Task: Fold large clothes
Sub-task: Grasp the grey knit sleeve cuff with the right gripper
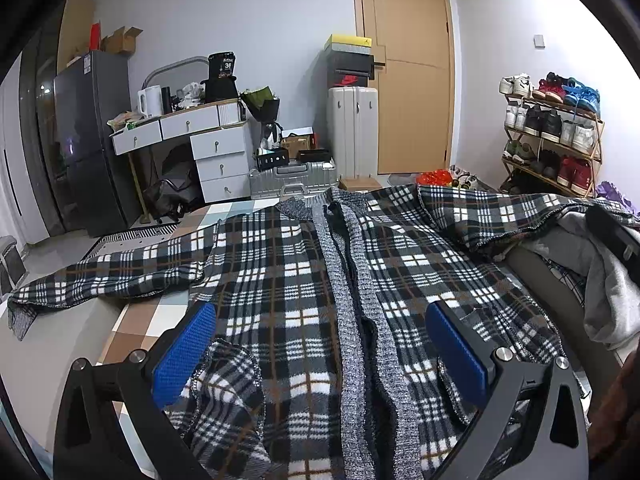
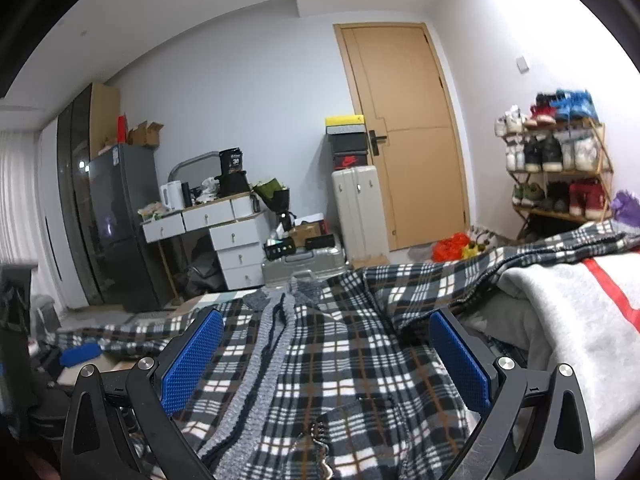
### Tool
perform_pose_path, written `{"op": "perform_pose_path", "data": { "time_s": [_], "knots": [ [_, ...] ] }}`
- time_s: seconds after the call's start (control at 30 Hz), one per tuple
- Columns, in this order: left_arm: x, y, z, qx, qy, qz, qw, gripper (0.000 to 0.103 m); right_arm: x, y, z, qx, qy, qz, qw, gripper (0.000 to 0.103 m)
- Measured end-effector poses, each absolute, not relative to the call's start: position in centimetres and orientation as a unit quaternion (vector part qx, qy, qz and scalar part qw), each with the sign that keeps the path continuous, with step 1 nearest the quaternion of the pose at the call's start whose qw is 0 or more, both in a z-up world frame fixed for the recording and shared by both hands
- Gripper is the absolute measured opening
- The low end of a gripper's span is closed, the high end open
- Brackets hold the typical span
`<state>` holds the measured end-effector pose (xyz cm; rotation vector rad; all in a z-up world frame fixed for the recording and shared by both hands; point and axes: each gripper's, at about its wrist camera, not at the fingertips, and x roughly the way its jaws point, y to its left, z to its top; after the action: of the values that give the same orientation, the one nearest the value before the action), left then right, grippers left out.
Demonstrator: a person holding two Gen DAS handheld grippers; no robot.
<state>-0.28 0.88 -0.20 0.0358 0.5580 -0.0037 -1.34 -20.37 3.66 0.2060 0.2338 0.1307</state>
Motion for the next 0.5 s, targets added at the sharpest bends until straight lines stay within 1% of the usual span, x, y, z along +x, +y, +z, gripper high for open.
{"op": "perform_pose_path", "data": {
  "time_s": [0.17,0.27,0.3,0.37,0.4,0.5],
  "knots": [
    [-0.1,0.9,0.2,0.004,0.28,-0.015,0.96,0.102,0.4,-28.2,4.5,0.195,0.167,0.071,0.964,0.103],
    [0.0,0.4,-0.1,0.009,0.285,-0.027,0.958,0.102,2.3,-34.7,4.1,0.234,0.241,0.043,0.941,0.103],
    [0.0,0.2,-0.2,0.01,0.288,-0.031,0.957,0.102,3.1,-37.5,3.7,0.245,0.28,0.041,0.927,0.103],
    [0.3,-0.3,-0.5,0.014,0.297,-0.042,0.954,0.102,4.0,-41.0,3.1,0.265,0.323,0.039,0.908,0.103],
    [0.4,-0.5,-0.6,0.015,0.302,-0.047,0.952,0.102,4.2,-43.3,2.8,0.281,0.34,0.029,0.897,0.101],
    [0.7,-1.0,-0.9,0.015,0.311,-0.056,0.949,0.102,4.0,-48.4,2.9,0.367,0.323,0.066,0.87,0.098]
  ]
}}
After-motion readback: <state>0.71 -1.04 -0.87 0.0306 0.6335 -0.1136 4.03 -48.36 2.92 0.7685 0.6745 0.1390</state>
